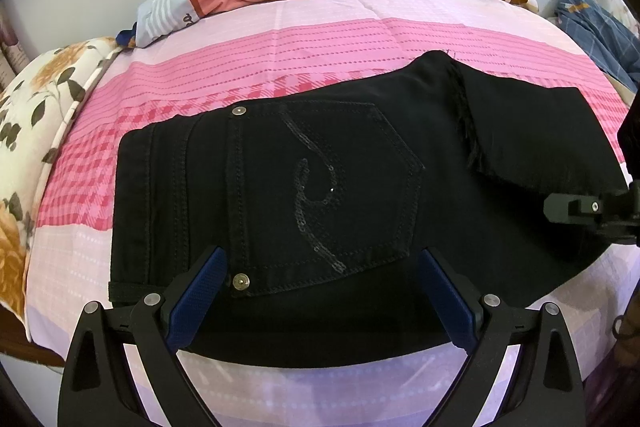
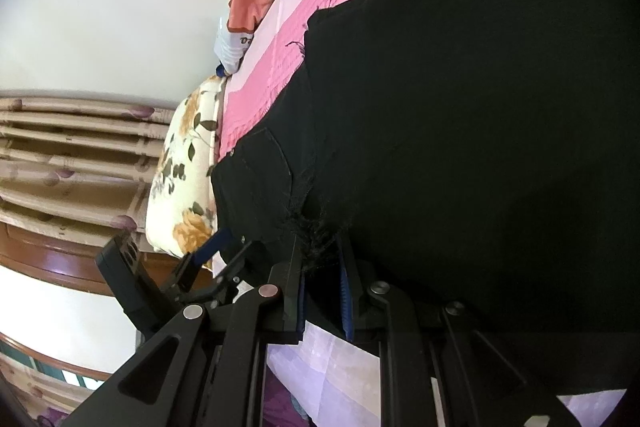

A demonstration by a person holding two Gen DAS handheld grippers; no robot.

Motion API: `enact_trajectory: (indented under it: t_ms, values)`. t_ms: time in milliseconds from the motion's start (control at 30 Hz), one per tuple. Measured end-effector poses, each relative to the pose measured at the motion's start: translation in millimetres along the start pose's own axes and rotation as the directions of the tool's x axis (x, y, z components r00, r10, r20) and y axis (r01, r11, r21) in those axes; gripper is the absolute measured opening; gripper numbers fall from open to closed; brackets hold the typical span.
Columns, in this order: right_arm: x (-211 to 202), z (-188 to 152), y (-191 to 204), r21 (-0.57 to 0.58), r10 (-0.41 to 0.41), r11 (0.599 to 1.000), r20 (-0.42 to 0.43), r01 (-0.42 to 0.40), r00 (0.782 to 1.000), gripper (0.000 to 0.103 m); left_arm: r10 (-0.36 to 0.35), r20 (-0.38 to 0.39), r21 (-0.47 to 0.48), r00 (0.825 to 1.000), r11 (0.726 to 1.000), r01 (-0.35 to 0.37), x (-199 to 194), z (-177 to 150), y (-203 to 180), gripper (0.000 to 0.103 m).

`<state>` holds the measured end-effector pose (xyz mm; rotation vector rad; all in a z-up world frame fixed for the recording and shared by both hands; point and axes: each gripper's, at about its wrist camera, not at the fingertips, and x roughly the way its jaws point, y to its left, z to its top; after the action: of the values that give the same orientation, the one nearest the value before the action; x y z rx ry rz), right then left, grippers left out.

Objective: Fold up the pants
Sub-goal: 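Lay the leg over the jeans seat with the right tool, then open the right tool and release the folded leg onto the jeans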

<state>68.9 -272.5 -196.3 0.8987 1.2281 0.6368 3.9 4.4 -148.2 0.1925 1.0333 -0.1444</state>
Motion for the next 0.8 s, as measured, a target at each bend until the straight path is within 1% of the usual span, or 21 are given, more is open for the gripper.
enact_trajectory:
  t_ms: [167, 233, 433, 467, 533, 633, 700, 733, 800]
  values:
    - [5.0, -1.4, 2.9, -0.017, 0.003, 1.000, -0.023, -0.003, 1.000, 0.016, -0.001, -0.005, -0.005, 1.000, 1.000, 0.001, 0.6, 0.5, 0.7, 0.096]
    - [7.6, -2.6, 6.0, -0.038, -0.017, 0.999, -0.030, 0.016, 0.999, 0.016, -0.001, -0.008, -0.005, 1.000, 1.000, 0.001, 0.3, 1.1, 0.1, 0.096]
    - [7.4, -3.2, 2.4, -0.022, 0.005, 1.000, -0.052, -0.006, 0.999, 0.017, 0.001, -0.005, -0.011, 1.000, 1.000, -0.002, 1.3, 0.9, 1.5, 0.096]
    - [6.5, -3.1, 0.8, -0.019, 0.016, 1.000, -0.060, -0.017, 0.998, 0.019, -0.001, -0.006, -0.014, 1.000, 1.000, 0.001, 1.8, 0.9, 2.5, 0.096]
    - [7.9, -4.3, 1.5, -0.018, 0.025, 0.999, -0.073, -0.026, 0.997, 0.019, -0.003, -0.008, -0.020, 1.000, 1.000, 0.003, 2.2, 0.9, 4.1, 0.096]
    - [13.7, -8.9, 4.7, -0.026, 0.045, 0.998, -0.122, -0.049, 0.991, 0.019, -0.006, -0.013, -0.029, 1.000, 1.000, 0.006, 2.9, 0.7, 6.0, 0.096]
    - [17.7, -13.9, 6.6, -0.035, 0.044, 0.998, -0.151, -0.049, 0.988, 0.019, -0.009, -0.014, -0.035, 1.000, 0.999, 0.009, 2.3, 0.7, 7.4, 0.096]
    - [18.3, -15.2, 7.1, -0.032, 0.059, 0.997, -0.163, -0.065, 0.985, 0.019, -0.009, -0.014, -0.037, 1.000, 0.999, 0.008, 1.8, 0.9, 7.0, 0.096]
    - [14.9, -16.3, 6.1, 0.002, 0.126, 0.992, -0.176, -0.128, 0.976, 0.026, -0.006, -0.011, -0.040, 1.000, 0.999, 0.005, 0.4, 1.5, 8.0, 0.096]
